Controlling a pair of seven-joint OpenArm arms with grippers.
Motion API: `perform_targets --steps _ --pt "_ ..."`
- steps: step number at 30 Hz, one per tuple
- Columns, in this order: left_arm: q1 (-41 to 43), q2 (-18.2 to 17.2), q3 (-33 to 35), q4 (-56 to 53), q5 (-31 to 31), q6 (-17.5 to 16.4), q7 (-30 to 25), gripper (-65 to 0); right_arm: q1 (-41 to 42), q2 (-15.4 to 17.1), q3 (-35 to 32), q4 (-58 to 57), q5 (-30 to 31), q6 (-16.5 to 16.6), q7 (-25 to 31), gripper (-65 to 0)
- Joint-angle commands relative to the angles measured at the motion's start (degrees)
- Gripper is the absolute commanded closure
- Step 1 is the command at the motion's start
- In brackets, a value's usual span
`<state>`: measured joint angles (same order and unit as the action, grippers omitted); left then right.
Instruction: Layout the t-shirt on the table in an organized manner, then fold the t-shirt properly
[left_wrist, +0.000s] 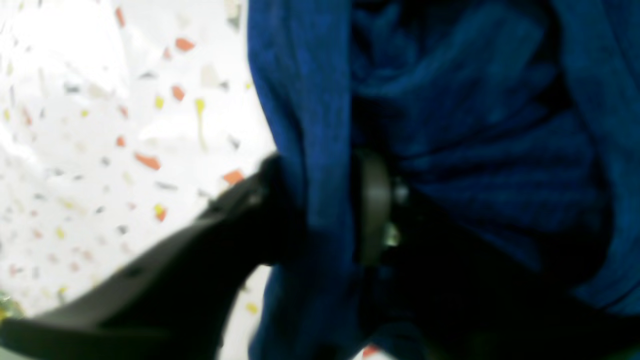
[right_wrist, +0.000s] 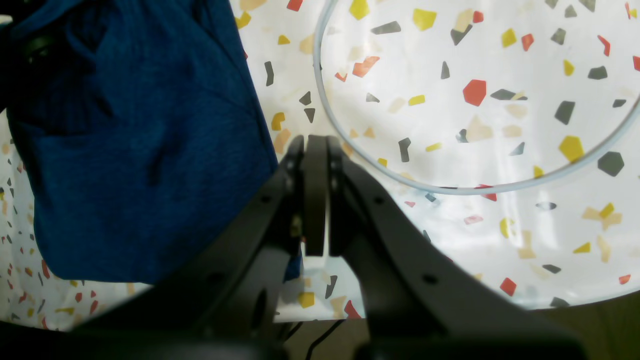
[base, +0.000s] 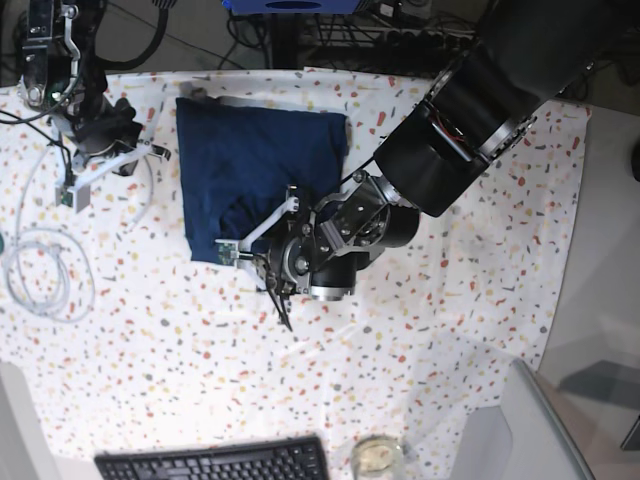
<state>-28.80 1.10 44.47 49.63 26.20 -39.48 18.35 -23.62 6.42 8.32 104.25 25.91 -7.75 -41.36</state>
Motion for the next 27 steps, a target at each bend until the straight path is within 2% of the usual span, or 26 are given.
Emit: perform_targets --steps 1,3,11,18,22,27 --pt "-1.2 0.3 0.1 2.1 -0.1 -0.5 0.6 -27.8 0.3 0.4 0.3 0.9 0.2 0.0 1.0 -0.6" --pt "-1.2 0.3 0.1 4.4 0.0 -0.5 1.9 -32.9 0.3 0.4 0.2 0.9 0.2 0.0 1.0 -0.6" --pt "-0.7 -1.5 0.1 11.1 0.0 -0.5 4.2 -44.8 0.0 0.4 0.1 0.9 0.2 0.1 0.9 -0.6" --pt "-0.5 -4.4 -0.1 19.1 -0.4 -0.5 5.2 -45.1 -0.1 0.4 0.1 0.9 0.2 0.1 0.9 -0.6" --pt "-0.4 -6.4 -0.4 27.1 -0.7 -0.5 12.0 -45.3 -0.1 0.5 0.1 0.9 0.2 0.1 0.9 -0.6" --pt "3.5 -12.1 -0.7 40.9 -5.6 -0.5 17.4 -44.8 -2.2 0.7 0.3 4.4 0.2 0.1 0.9 -0.6"
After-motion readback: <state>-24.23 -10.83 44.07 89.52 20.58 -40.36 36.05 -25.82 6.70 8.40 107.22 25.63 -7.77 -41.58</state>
